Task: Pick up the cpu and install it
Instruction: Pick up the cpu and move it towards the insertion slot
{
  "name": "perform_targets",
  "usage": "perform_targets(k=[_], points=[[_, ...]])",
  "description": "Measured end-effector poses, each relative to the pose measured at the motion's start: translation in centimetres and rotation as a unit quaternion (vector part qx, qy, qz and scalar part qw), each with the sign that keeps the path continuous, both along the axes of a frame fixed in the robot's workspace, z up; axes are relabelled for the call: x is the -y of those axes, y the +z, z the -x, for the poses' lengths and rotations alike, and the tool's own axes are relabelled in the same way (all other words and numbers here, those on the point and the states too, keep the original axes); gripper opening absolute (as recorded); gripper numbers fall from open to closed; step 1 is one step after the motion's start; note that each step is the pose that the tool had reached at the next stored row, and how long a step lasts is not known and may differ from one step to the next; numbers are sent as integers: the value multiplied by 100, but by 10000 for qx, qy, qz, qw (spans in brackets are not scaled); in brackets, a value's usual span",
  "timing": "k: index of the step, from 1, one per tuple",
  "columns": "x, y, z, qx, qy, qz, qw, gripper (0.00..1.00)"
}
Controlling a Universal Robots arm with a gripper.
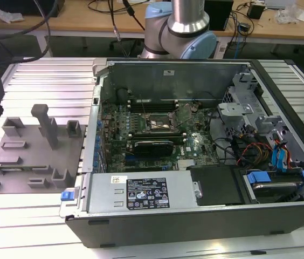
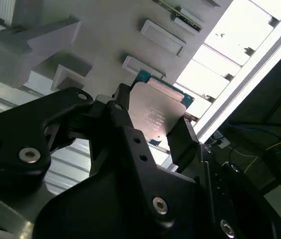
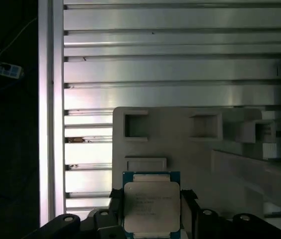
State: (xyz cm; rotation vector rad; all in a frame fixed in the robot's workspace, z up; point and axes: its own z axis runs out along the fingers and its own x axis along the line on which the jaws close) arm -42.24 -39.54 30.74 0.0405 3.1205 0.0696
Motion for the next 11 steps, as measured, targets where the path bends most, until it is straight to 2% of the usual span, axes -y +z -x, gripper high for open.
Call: perform_targets(k=[1, 2, 11], points=[[-12, 142, 0, 0, 0, 0, 10000, 55], [-12, 184, 0, 0, 0, 0, 10000, 55], [-26, 415, 0, 0, 0, 0, 10000, 55]])
